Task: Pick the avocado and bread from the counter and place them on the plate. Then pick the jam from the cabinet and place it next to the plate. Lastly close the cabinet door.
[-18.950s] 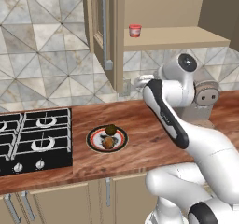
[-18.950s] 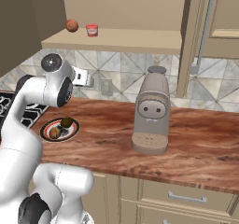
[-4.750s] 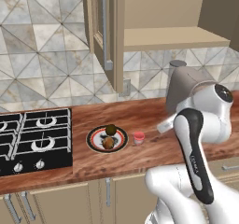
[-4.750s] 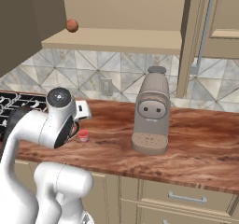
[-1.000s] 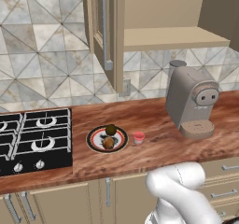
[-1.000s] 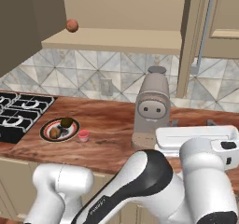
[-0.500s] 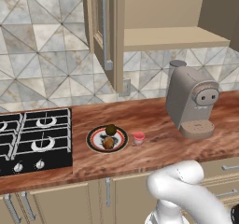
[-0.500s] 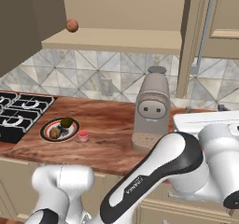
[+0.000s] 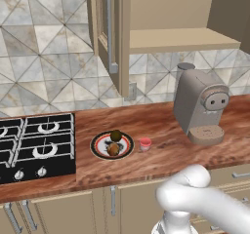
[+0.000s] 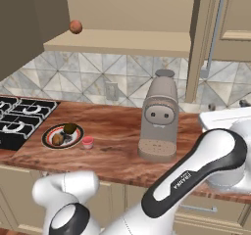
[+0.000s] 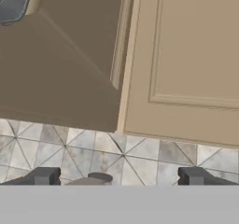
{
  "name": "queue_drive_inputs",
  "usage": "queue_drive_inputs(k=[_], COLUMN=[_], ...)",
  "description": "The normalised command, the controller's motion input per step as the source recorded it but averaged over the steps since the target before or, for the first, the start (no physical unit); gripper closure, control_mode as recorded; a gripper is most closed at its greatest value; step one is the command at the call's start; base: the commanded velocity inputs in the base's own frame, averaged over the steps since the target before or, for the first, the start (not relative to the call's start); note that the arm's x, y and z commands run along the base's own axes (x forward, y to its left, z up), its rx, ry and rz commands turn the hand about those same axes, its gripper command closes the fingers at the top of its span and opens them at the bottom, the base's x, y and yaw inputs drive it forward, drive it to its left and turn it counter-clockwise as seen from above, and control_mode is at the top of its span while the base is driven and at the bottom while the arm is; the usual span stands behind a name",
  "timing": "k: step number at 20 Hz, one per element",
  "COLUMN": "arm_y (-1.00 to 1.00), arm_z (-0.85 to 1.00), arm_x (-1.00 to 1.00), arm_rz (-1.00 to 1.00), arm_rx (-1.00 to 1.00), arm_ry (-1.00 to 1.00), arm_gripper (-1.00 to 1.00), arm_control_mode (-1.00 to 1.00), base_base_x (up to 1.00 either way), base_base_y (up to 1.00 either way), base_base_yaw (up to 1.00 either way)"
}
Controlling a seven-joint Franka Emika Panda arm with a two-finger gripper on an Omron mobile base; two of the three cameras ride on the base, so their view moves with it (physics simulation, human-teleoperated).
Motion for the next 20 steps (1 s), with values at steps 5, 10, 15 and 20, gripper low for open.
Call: queue_drive_inputs(k=[5, 10, 15, 20], arm_y=[-0.38, -0.04, 0.00, 0.00], arm_z=[0.07, 0.00, 0.04, 0.05], arm_x=[0.39, 0.34, 0.18, 0.05], arm_rz=[0.10, 0.17, 0.23, 0.23], arm_rx=[0.00, 0.00, 0.00, 0.00], arm_ry=[-0.06, -0.02, -0.04, -0.09], arm_gripper=[-1.00, -1.00, -1.00, -1.00], arm_control_mode=[-1.00, -1.00, -1.00, -1.00], base_base_x=[0.00, 0.00, 0.00, 0.00], base_base_y=[0.00, 0.00, 0.00, 0.00], base_base_yaw=[0.00, 0.00, 0.00, 0.00])
